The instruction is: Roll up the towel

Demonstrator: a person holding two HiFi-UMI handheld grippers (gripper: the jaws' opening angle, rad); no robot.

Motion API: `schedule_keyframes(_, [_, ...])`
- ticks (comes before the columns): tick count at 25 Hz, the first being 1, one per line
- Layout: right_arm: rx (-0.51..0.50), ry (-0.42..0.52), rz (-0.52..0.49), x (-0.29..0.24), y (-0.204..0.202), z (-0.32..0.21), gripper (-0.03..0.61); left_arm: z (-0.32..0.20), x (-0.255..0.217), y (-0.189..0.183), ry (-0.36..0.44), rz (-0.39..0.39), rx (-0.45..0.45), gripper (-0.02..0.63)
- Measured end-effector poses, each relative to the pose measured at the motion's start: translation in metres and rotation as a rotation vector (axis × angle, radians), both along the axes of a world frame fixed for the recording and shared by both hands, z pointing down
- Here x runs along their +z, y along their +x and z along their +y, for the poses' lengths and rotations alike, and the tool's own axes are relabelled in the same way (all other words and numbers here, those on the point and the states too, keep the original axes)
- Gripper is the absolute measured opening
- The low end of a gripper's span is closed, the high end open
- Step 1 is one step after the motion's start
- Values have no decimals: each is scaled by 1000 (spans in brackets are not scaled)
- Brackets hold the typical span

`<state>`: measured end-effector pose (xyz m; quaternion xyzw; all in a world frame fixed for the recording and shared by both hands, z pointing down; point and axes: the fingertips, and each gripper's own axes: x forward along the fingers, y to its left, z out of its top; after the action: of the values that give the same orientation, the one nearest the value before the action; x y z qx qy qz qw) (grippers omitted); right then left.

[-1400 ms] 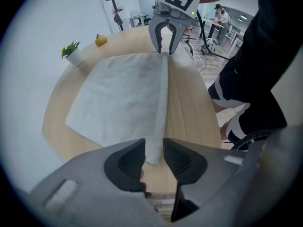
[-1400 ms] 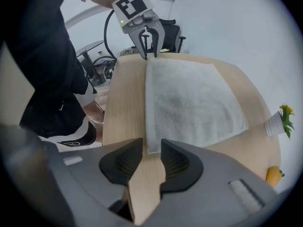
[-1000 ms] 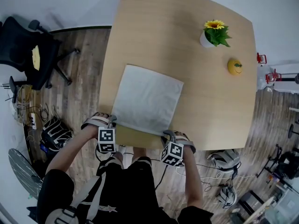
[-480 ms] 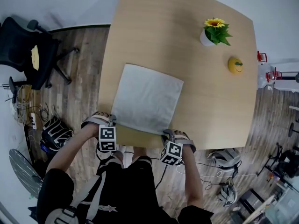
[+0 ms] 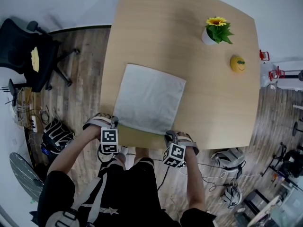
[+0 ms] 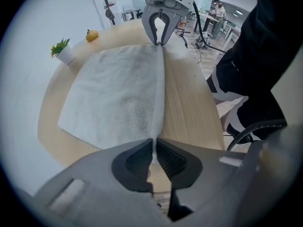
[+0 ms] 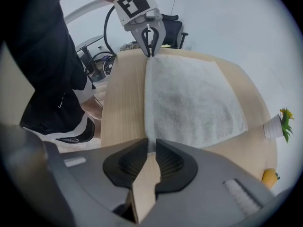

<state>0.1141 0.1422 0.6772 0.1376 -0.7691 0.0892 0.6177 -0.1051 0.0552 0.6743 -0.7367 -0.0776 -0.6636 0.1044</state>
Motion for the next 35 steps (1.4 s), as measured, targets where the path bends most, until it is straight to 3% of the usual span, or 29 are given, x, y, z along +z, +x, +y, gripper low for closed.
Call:
schedule_keyframes(5, [45, 7, -19, -5, -3, 12, 36, 12, -3, -5, 15, 8, 6, 37])
schedule_keyframes(12, [63, -74, -56, -13, -16, 58, 31, 52, -9, -16, -41, -2, 13, 37])
schedule_keyframes(15, [85, -72, -61, -13, -18, 66, 31, 55, -12, -15, -15, 14, 0, 37])
schedule_keyframes(35, [174, -14, -73, -20, -10, 38, 32, 27, -20, -7, 50, 28, -62, 41])
